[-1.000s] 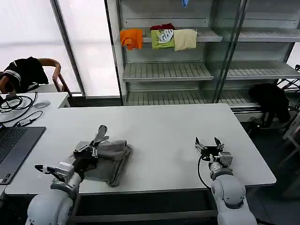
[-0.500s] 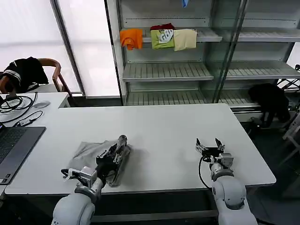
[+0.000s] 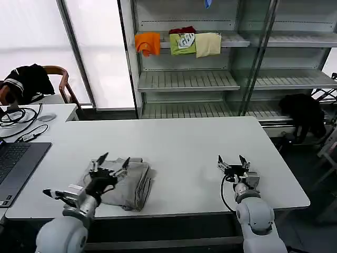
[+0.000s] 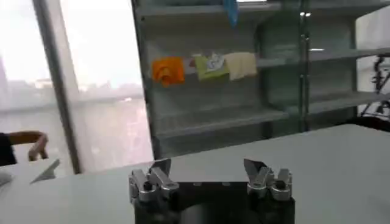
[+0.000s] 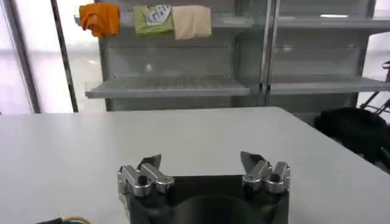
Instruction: Fold and organize the clothes.
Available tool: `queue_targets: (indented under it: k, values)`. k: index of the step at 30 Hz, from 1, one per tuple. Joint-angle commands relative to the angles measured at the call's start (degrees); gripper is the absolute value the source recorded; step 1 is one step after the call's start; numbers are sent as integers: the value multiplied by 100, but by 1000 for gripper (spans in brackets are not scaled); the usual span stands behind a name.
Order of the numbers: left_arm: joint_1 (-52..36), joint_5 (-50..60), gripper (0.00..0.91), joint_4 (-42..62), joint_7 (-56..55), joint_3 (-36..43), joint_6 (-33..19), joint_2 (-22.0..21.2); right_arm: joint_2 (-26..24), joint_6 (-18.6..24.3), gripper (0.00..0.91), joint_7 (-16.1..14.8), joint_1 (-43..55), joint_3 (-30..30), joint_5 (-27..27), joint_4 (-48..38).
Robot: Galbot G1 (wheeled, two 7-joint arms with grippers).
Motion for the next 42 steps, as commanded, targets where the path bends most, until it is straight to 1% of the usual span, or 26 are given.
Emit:
queue_targets:
  k: [1,11,16,17,18,19,20,21,22,23,24,25,28,29,42]
  values:
    - [-8,-764,907,1800,328,-1552,-146,297,-25,-15,907,-4,-7,11,4,13]
    - [-29,-885,907,2276,428,-1407,-255,211,-46,-45,907,-43,-30,-4,7,95]
    - [-108,-1204,907,2362,426,-1455,-204,218,-41,-44,907,-42,-31,-17,5,72]
    - [-104,-1325,897,2364,430,-1450,-195,226,-35,-42,907,-42,-36,-22,5,63]
    - [-102,-1348,867,2364,434,-1444,-182,226,-33,-40,907,-42,-38,-25,4,59]
    - [-98,-1366,867,2363,455,-1431,-163,221,-32,-37,907,-42,-38,-27,3,57]
    - [-93,-1382,554,2364,485,-1409,-150,207,-26,-37,907,-40,-36,-29,3,52]
    - [-90,-1404,443,2358,499,-1388,-137,195,-24,-37,907,-40,-34,-28,2,51]
    - [-89,-1401,262,2353,517,-1379,-132,183,-25,-37,907,-39,-33,-29,2,50]
    - [-88,-1388,141,2348,549,-1344,-136,158,-24,-37,907,-37,-26,-28,2,51]
    - [-84,-1372,71,2335,563,-1321,-130,148,-25,-38,907,-34,-21,-26,3,51]
    - [-75,-1327,40,2329,585,-1306,-116,143,-26,-38,907,-35,-21,-25,2,52]
    - [-90,-1284,10,2333,612,-1233,-65,109,-26,-37,907,-31,-18,-22,3,53]
    - [-100,-1303,20,2344,627,-1219,-47,99,-25,-37,907,-29,-20,-19,2,52]
    - [-98,-1929,10,2282,681,-1237,-96,54,-46,-26,907,-19,25,-22,2,4]
